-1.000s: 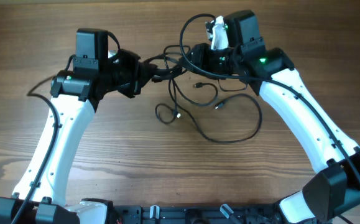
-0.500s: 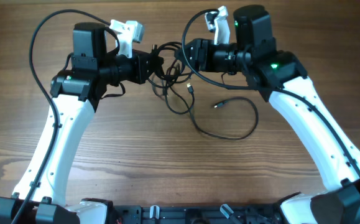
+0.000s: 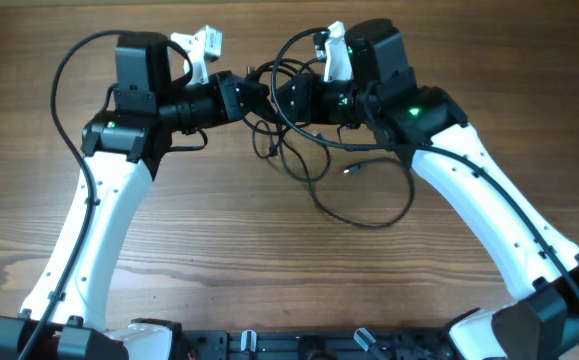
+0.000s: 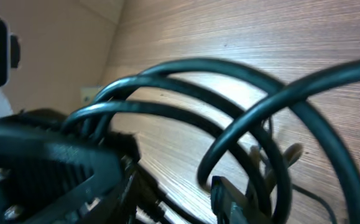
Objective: Untangle cables
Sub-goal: 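Pull the grasped strand out to the upper right with the right gripper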
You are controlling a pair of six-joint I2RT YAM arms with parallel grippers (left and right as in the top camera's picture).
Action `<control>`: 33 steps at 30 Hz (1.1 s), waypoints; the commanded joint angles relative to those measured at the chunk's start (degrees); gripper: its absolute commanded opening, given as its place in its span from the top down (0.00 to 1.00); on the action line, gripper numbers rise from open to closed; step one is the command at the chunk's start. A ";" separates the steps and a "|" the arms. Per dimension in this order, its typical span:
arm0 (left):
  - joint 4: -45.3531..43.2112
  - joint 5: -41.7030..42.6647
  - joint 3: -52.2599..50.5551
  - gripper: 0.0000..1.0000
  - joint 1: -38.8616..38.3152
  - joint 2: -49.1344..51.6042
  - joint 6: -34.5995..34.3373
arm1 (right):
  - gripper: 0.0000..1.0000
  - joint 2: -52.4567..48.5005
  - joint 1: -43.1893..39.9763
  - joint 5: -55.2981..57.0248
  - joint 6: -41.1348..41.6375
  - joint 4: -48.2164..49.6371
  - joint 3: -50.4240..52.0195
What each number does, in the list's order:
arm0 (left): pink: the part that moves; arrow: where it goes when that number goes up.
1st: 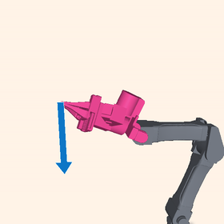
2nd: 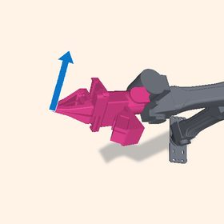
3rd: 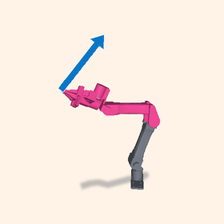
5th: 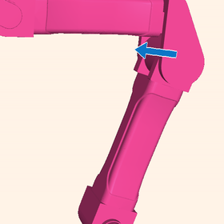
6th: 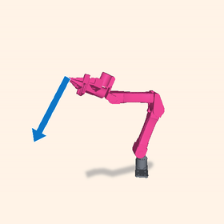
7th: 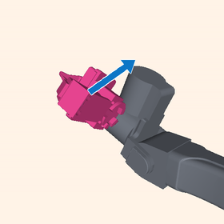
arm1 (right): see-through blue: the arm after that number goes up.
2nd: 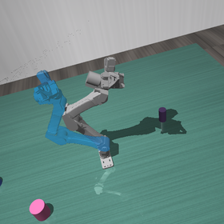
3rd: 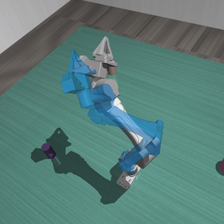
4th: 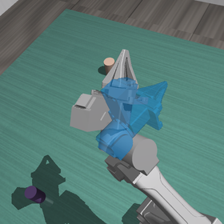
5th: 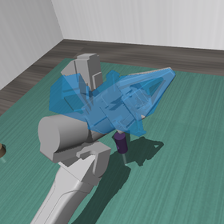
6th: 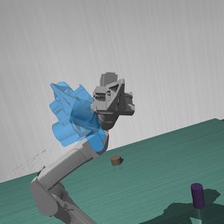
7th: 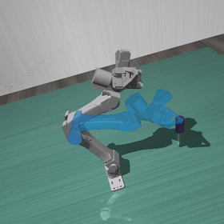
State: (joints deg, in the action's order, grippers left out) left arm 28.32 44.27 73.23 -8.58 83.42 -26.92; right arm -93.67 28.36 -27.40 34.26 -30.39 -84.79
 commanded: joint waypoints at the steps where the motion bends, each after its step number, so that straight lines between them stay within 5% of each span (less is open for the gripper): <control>1: -0.50 5.38 0.28 0.96 -0.22 -0.52 -4.04 | 0.60 -2.64 0.17 4.11 0.92 0.02 -0.24; 7: -0.57 9.42 0.28 0.96 -0.22 -0.52 -4.07 | 0.62 -4.48 0.20 5.99 1.16 0.37 -0.24; 14: -0.70 10.14 0.28 0.96 -0.20 -0.52 -4.00 | 0.96 -4.85 -1.09 4.48 2.62 5.20 -0.39; 18: -0.46 8.13 0.28 0.96 -0.22 -0.52 -3.96 | 0.96 -1.36 -6.01 -4.87 2.64 7.23 -1.53; 26: 8.04 -11.28 0.28 0.96 -0.22 -0.52 -3.98 | 0.96 11.74 -26.51 -34.99 6.80 12.00 -1.79; 33: 14.29 -18.91 0.28 0.96 -0.22 -0.50 -3.32 | 0.96 13.94 -46.47 -45.59 18.51 21.81 -1.77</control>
State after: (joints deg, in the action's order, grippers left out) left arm 38.35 37.34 74.54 -10.13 82.94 -31.55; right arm -81.10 -8.97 -70.32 47.66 -12.12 -84.77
